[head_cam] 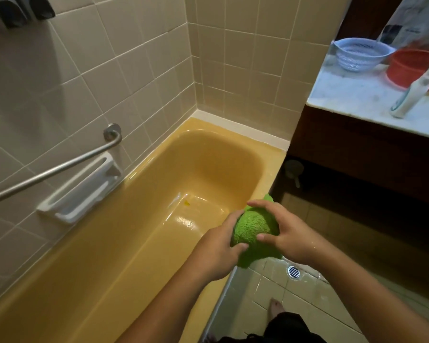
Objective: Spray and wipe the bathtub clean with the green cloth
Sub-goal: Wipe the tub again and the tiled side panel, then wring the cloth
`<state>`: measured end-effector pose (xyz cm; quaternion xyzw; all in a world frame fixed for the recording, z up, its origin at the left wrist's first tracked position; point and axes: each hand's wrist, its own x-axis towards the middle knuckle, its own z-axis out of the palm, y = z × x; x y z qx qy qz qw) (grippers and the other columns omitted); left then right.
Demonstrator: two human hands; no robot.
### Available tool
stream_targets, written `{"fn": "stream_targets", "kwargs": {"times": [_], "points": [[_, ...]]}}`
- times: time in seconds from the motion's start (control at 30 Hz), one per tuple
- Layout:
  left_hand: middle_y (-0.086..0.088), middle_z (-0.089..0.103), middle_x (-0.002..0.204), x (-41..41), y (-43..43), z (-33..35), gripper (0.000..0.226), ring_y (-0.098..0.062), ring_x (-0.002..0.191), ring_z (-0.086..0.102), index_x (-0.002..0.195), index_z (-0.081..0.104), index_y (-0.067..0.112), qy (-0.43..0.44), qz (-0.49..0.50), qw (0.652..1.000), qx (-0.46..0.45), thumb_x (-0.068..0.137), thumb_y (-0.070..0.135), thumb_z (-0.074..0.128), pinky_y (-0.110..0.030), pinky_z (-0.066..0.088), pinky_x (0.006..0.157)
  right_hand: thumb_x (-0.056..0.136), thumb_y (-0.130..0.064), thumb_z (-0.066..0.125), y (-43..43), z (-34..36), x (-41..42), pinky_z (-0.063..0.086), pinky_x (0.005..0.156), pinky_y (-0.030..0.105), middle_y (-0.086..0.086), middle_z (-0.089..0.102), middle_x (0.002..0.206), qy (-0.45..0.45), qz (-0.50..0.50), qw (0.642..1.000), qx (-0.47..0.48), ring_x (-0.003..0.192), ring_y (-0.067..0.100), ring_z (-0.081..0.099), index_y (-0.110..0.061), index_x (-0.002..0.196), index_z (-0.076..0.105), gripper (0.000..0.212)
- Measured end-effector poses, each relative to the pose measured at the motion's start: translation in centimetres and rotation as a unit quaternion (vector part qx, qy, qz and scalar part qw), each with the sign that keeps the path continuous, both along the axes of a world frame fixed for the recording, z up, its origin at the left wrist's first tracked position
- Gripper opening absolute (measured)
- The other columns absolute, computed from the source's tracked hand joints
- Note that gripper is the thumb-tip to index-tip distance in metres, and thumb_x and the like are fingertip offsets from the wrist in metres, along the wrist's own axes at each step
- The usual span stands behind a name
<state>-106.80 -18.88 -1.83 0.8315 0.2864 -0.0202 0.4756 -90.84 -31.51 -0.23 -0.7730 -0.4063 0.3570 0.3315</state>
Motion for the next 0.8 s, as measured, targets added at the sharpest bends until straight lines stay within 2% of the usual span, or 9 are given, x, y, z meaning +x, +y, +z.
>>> {"fn": "stream_targets", "kwargs": {"times": [0.1, 0.2, 0.3, 0.4, 0.47, 0.53, 0.6, 0.67, 0.8], "points": [[0.001, 0.07, 0.111, 3.2, -0.2, -0.2, 0.057, -0.022, 0.095, 0.067, 0.141, 0.031, 0.049, 0.017, 0.016, 0.994, 0.103, 0.099, 0.033, 0.066, -0.041, 0.057, 0.084, 0.092, -0.024, 0.076, 0.2, -0.3, 2.8, 0.047, 0.105, 0.035, -0.017, 0.046, 0.125, -0.095, 0.012, 0.995, -0.039, 0.116, 0.007, 0.047, -0.044, 0.145, 0.045, 0.064], [0.003, 0.071, 0.104, 6.9, -0.4, -0.3, 0.04, -0.027, 0.093, 0.065, 0.131, 0.039, 0.045, 0.027, 0.014, 0.984, 0.174, 0.1, 0.037, 0.062, -0.04, 0.054, 0.075, 0.093, -0.034, 0.074, 0.4, -1.1, 6.4, 0.041, 0.106, 0.039, -0.02, 0.046, 0.117, -0.181, 0.025, 0.982, -0.036, 0.113, 0.008, 0.043, -0.045, 0.14, 0.051, 0.053], [0.012, 0.064, 0.101, 10.6, -0.2, -0.4, 0.031, -0.019, 0.091, 0.062, 0.122, 0.045, 0.043, 0.028, 0.033, 0.977, 0.209, 0.097, 0.048, 0.063, -0.036, 0.05, 0.071, 0.097, -0.044, 0.066, 0.4, -2.0, 11.0, 0.037, 0.102, 0.038, -0.02, 0.041, 0.111, -0.26, 0.046, 0.964, -0.037, 0.106, 0.007, 0.034, -0.052, 0.134, 0.053, 0.041], [0.016, 0.05, 0.115, 14.4, 0.4, -0.5, 0.03, -0.011, 0.095, 0.059, 0.12, 0.05, 0.044, 0.024, 0.049, 0.979, 0.197, 0.095, 0.054, 0.065, -0.033, 0.05, 0.075, 0.097, -0.045, 0.065, 0.8, -2.7, 15.5, 0.032, 0.106, 0.039, -0.014, 0.032, 0.137, -0.294, 0.049, 0.954, -0.016, 0.12, 0.012, 0.026, -0.051, 0.13, 0.058, 0.035], [0.017, 0.047, 0.136, 16.9, 0.9, -0.6, 0.033, -0.008, 0.112, 0.055, 0.125, 0.051, 0.035, -0.001, 0.035, 0.985, 0.169, 0.098, 0.047, 0.065, -0.028, 0.045, 0.087, 0.097, -0.042, 0.064, 1.2, -2.9, 18.2, 0.026, 0.112, 0.044, -0.019, 0.026, 0.154, -0.297, 0.065, 0.953, 0.001, 0.135, 0.015, 0.021, -0.046, 0.127, 0.061, 0.031], [0.017, 0.046, 0.15, 19.2, 1.2, -0.6, 0.039, -0.007, 0.129, 0.05, 0.129, 0.047, 0.031, -0.02, 0.029, 0.995, 0.094, 0.098, 0.043, 0.067, -0.027, 0.043, 0.102, 0.097, -0.038, 0.064, 1.9, -3.4, 21.1, 0.023, 0.111, 0.041, -0.024, 0.044, 0.146, -0.276, 0.084, 0.957, 0.028, 0.138, 0.013, 0.027, -0.043, 0.124, 0.061, 0.027], [0.012, 0.063, 0.13, 19.8, 1.6, -1.1, 0.046, -0.009, 0.112, 0.063, 0.125, 0.043, 0.039, -0.024, 0.044, 0.999, 0.018, 0.092, 0.044, 0.074, -0.034, 0.055, 0.094, 0.096, -0.039, 0.065, 2.6, -3.9, 22.5, 0.021, 0.105, 0.035, -0.025, 0.058, 0.125, -0.267, 0.091, 0.958, 0.053, 0.13, 0.009, 0.036, -0.039, 0.12, 0.062, 0.024], [0.008, 0.067, 0.104, 20.9, 2.4, -2.3, 0.049, -0.013, 0.09, 0.067, 0.117, 0.041, 0.045, -0.015, 0.071, 0.997, -0.003, 0.089, 0.039, 0.08, -0.04, 0.059, 0.078, 0.097, -0.047, 0.064, 3.9, -4.7, 24.5, 0.022, 0.102, 0.034, -0.025, 0.061, 0.119, -0.272, 0.12, 0.953, 0.052, 0.124, 0.007, 0.042, -0.038, 0.123, 0.062, 0.027], [0.008, 0.069, 0.097, 23.2, 4.5, -5.8, 0.047, -0.009, 0.083, 0.068, 0.115, 0.044, 0.051, -0.017, 0.118, 0.993, -0.01, 0.092, 0.027, 0.078, -0.036, 0.059, 0.072, 0.097, -0.051, 0.061, 7.4, -7.2, 28.0, 0.03, 0.104, 0.036, -0.022, 0.064, 0.122, -0.29, 0.211, 0.933, 0.023, 0.117, 0.006, 0.053, -0.04, 0.129, 0.058, 0.034]]}}
